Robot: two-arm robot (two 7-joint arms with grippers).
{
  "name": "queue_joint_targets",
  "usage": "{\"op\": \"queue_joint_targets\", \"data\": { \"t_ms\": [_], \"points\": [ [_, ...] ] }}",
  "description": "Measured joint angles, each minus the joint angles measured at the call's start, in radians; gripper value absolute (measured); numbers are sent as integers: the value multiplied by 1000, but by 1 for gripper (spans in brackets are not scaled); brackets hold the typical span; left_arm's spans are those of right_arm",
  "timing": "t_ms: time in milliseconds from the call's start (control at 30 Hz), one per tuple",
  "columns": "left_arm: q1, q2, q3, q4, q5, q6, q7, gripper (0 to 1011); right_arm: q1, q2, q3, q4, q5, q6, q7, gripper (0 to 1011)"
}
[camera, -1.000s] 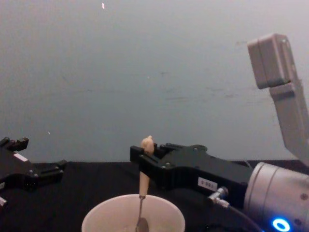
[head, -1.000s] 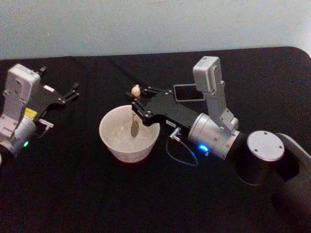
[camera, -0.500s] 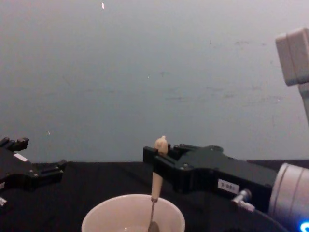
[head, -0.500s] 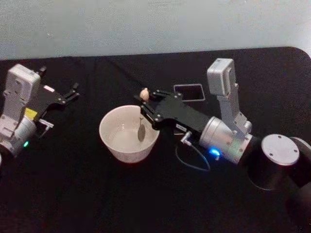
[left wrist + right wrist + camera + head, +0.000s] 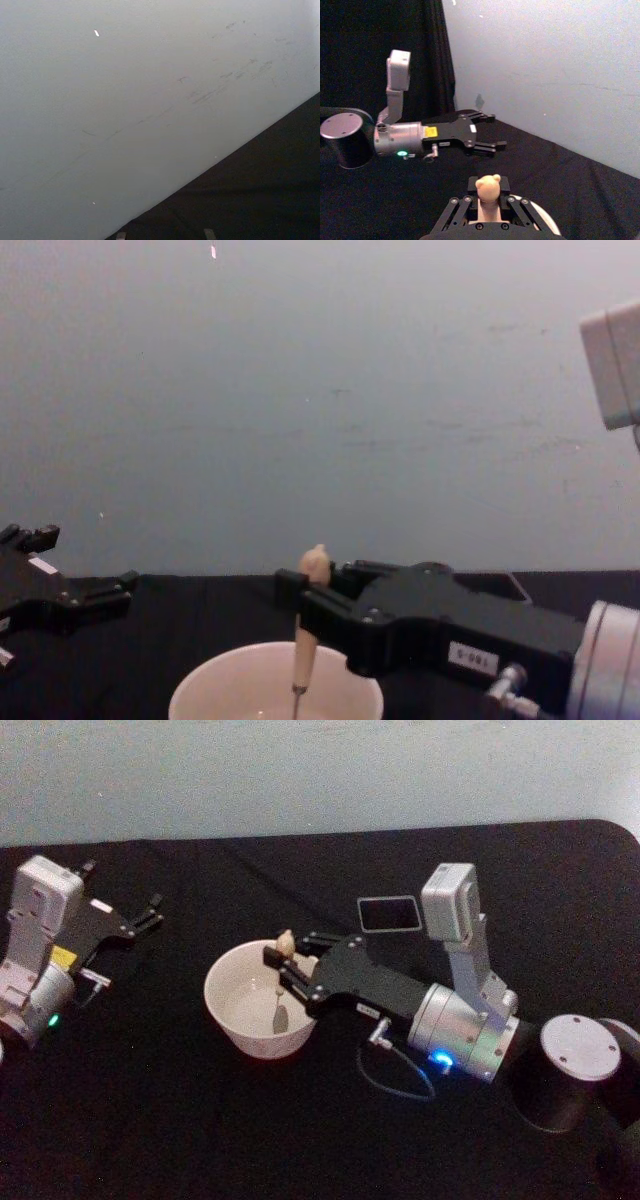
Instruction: Pick up the stirring spoon with one hand, stir inside the cup, then place it back in its original position.
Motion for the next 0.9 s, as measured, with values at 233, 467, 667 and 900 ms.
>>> {"op": "queue_joint_targets", "data": {
  "t_ms": [233, 467, 667, 900],
  "points": [
    [0, 0, 0, 0, 0, 0, 0, 1001, 17, -16, -20, 16, -4, -2, 1, 221],
    [0, 0, 0, 0, 0, 0, 0, 1001, 54, -54, -36, 64, -20, -11, -16, 221],
    [0, 0, 0, 0, 0, 0, 0, 1001, 80, -83, -35, 100, -32, -18, -35, 221],
    [0, 0, 0, 0, 0, 0, 0, 1001, 95, -100, -22, 125, -41, -24, -51, 221]
  ]
}}
